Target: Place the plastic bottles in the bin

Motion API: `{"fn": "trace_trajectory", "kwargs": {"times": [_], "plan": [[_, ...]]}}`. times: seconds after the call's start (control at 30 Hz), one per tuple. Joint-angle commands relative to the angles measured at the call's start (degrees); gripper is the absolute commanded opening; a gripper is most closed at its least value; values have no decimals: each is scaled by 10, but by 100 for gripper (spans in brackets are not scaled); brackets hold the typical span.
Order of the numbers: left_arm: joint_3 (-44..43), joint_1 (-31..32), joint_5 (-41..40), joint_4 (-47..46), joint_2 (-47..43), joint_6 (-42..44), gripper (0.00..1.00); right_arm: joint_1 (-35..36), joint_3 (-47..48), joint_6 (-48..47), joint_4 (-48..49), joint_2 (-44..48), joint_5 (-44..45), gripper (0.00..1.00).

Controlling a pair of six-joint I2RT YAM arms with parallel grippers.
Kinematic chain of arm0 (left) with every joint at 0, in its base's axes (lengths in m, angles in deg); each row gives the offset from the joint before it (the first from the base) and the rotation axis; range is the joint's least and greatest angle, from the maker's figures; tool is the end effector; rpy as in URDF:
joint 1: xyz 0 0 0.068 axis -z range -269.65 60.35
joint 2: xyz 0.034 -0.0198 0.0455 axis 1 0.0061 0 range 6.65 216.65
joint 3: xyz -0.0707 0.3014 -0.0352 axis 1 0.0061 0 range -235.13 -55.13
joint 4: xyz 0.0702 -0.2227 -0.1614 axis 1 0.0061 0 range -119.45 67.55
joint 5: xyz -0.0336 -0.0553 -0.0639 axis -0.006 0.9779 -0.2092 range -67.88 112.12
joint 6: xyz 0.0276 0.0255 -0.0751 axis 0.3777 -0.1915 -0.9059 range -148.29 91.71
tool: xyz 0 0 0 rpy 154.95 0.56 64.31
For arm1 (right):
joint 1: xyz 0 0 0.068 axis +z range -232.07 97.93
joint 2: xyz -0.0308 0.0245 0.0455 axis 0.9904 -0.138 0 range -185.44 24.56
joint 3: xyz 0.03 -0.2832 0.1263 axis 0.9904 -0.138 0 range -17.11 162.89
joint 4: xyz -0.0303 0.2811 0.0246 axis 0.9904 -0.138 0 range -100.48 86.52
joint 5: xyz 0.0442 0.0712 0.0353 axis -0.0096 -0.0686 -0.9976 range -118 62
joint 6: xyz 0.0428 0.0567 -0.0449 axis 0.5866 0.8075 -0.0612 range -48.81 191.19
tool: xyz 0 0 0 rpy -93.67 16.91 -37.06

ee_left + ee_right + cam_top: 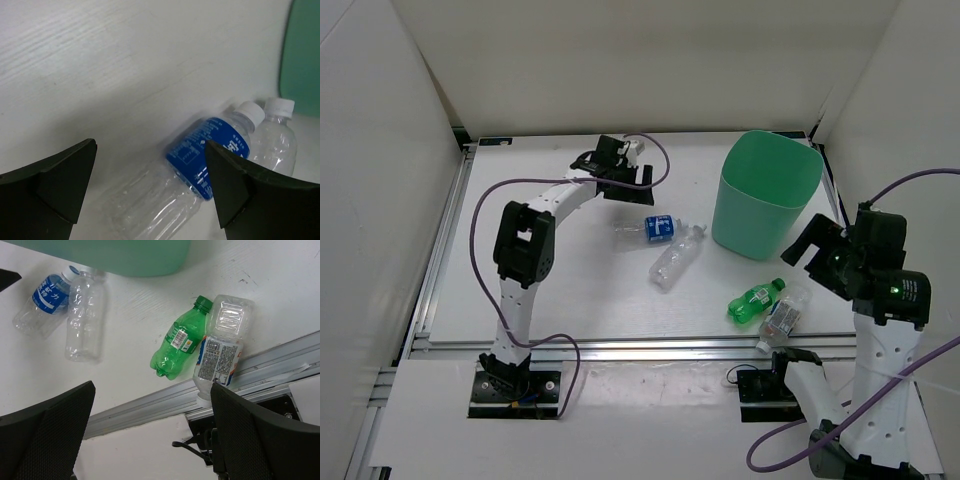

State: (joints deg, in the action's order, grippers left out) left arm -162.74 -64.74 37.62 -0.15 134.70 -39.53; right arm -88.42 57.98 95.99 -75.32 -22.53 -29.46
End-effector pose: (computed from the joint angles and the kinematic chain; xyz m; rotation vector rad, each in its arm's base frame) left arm 0.5121 -0.2595 0.2047 0.4192 2.4558 -0.6050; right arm 0.1282 -0.0124 0.4129 0.6170 2.2607 0.1894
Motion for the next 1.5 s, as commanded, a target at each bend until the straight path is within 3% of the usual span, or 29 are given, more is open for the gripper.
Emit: {"fn": "trace_trajectory", "kwargs": {"times": [0.0,0.1,0.33,0.53,0.63,0.73,1.07,1.47], "plan": [[60,-5,81,0,-88,21,100,2,-9,-16,18,-2,2,100],[104,-5,96,0,-136,16,100,2,-31,-5,18,4,2,100],[85,-5,38,0,-186,48,100,2,-56,1,28,9,-15,100],[94,-5,24,0,-133,161,100,2,-48,-17,40,-12,-28,100],[80,-5,51,0,-110,262,100,17,-34,-17,40,-25,-28,100],[50,-10,28,0,-75,308,97,27,-28,-22,40,-30,-22,100],[-30,-10,77,0,-1,340,94,100,5,-42,23,-52,37,100],[-8,-10,133,0,-21,359,95,105,5,-42,23,-63,27,100]]}}
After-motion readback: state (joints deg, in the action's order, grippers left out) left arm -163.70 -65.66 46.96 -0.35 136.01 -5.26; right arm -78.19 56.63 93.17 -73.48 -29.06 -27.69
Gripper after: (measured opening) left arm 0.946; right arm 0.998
